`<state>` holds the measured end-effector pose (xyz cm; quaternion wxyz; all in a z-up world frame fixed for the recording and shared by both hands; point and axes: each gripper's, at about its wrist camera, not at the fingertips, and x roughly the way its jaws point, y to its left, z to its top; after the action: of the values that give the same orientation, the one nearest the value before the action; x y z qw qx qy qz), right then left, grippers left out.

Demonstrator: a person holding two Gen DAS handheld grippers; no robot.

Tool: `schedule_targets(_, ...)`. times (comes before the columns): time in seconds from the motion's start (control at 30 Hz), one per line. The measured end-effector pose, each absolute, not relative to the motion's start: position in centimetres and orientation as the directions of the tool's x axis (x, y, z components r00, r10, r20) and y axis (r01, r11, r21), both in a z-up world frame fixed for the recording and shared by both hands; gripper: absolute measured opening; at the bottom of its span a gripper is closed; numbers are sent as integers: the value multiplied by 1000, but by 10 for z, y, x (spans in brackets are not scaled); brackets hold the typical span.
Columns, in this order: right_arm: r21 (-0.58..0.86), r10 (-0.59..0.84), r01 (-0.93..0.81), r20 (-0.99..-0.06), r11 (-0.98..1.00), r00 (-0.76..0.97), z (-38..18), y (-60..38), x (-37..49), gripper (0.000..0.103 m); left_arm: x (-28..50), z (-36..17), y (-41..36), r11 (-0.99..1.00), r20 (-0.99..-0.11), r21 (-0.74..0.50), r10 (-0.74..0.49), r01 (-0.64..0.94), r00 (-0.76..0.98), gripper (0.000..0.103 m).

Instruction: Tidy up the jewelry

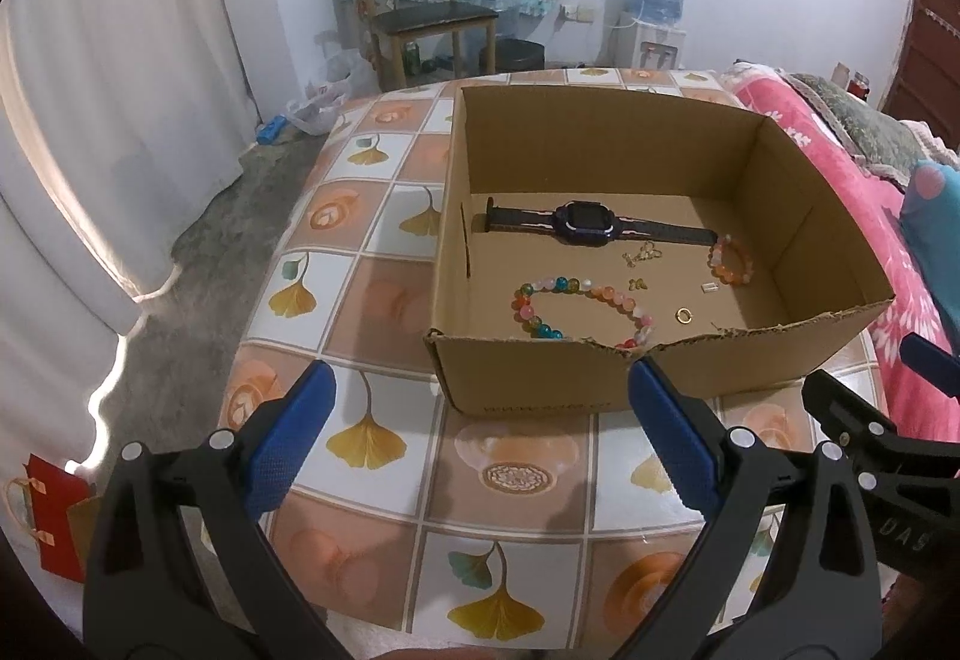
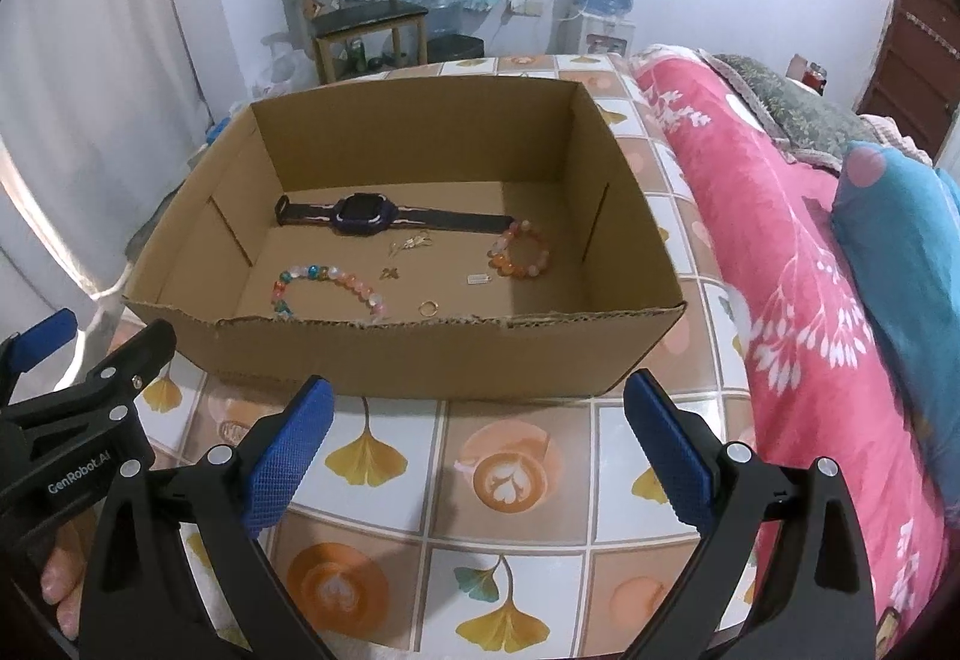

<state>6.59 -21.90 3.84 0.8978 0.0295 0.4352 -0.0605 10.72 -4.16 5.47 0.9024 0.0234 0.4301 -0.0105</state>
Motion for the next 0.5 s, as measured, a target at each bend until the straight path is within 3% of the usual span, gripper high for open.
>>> schedule_targets(0.5,3,-80,134,-787,991,611,38,-215,66,95,108,52,-41,999,-781,27,-1,35,624,95)
